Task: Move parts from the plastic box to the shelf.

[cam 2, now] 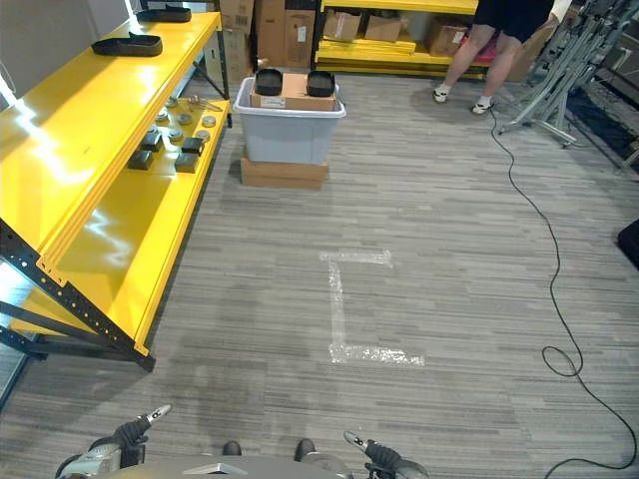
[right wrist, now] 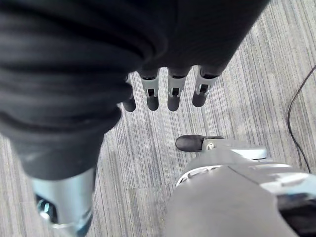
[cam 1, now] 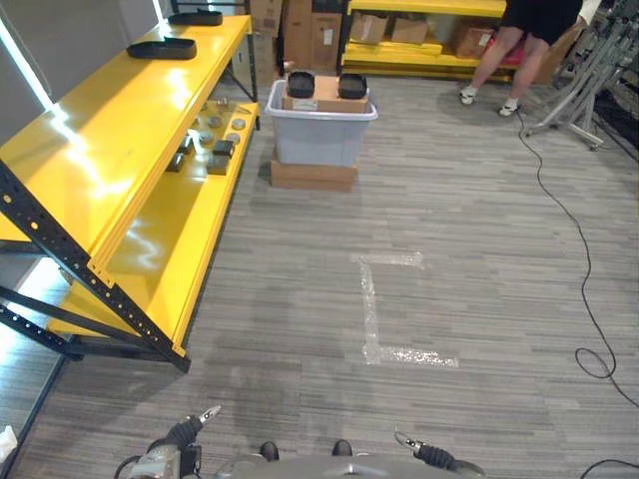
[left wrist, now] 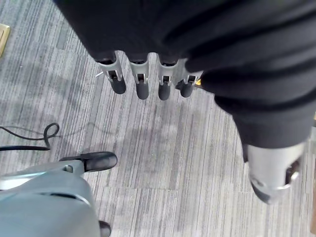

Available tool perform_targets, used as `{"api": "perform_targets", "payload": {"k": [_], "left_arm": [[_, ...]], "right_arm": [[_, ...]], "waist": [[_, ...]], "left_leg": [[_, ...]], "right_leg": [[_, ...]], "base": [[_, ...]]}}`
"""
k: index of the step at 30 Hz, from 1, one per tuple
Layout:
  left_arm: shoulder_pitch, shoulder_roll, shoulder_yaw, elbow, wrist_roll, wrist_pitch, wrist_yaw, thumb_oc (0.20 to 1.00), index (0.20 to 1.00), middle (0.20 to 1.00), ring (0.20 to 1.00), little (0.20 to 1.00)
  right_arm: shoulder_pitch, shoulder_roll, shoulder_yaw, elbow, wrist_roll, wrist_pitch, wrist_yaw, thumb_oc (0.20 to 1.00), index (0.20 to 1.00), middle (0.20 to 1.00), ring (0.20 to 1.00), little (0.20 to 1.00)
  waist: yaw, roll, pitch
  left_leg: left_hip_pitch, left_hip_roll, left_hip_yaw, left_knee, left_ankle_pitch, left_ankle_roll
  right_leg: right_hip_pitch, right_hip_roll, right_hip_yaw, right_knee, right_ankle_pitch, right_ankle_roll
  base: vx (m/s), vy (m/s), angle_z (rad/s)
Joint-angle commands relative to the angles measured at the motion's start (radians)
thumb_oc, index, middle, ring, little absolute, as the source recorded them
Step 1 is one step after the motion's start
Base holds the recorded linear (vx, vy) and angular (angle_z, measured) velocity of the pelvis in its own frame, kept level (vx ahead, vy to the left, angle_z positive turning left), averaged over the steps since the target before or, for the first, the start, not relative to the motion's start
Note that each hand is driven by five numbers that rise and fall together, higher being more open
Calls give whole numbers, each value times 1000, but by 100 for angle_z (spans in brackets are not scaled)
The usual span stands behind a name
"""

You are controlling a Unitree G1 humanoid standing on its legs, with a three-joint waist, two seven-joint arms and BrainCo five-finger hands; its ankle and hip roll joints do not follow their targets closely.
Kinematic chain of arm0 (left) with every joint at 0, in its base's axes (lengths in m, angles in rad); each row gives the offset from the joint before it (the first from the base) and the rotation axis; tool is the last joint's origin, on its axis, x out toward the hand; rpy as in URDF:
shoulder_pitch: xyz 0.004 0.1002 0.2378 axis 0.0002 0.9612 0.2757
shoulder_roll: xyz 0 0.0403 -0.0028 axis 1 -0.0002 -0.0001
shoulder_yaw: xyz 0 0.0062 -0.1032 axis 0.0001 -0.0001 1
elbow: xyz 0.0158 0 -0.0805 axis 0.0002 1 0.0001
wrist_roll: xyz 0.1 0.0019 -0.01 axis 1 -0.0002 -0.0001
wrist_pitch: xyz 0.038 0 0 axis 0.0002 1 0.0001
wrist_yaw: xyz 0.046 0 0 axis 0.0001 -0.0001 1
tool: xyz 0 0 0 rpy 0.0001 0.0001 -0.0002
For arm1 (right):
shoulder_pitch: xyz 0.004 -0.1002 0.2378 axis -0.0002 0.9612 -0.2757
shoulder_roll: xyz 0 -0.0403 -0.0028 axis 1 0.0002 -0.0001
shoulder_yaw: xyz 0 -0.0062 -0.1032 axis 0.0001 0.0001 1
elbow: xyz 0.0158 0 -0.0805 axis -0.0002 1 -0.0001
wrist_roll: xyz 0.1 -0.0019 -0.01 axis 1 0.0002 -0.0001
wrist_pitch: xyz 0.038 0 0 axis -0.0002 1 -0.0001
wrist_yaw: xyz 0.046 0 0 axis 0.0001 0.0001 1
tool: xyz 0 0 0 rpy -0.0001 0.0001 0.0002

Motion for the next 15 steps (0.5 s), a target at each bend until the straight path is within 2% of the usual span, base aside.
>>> {"api": "perform_targets", "payload": {"k": [1,15], "left_arm": [[-58,-2,5,62,16,-6,-1,1000,1000,1000,1000,1000],[-61,-10,11,68,-20,16,-15,1000,1000,1000,1000,1000]], "right_arm": [[-42,-41,36,28,-8,-7,-5,1000,1000,1000,1000,1000],[-45,-34,44,35,-44,-7,-26,1000,1000,1000,1000,1000]], "waist": [[1,6,7],[0,10,6]], "left_leg": [[12,25,50,-2,-116,-28],[15,22,49,-2,-117,-26]], "right_leg": [[36,-23,-10,21,-130,49],[37,-27,-14,25,-132,48]], "base": [[0,0,0],[0,1,-1]]}}
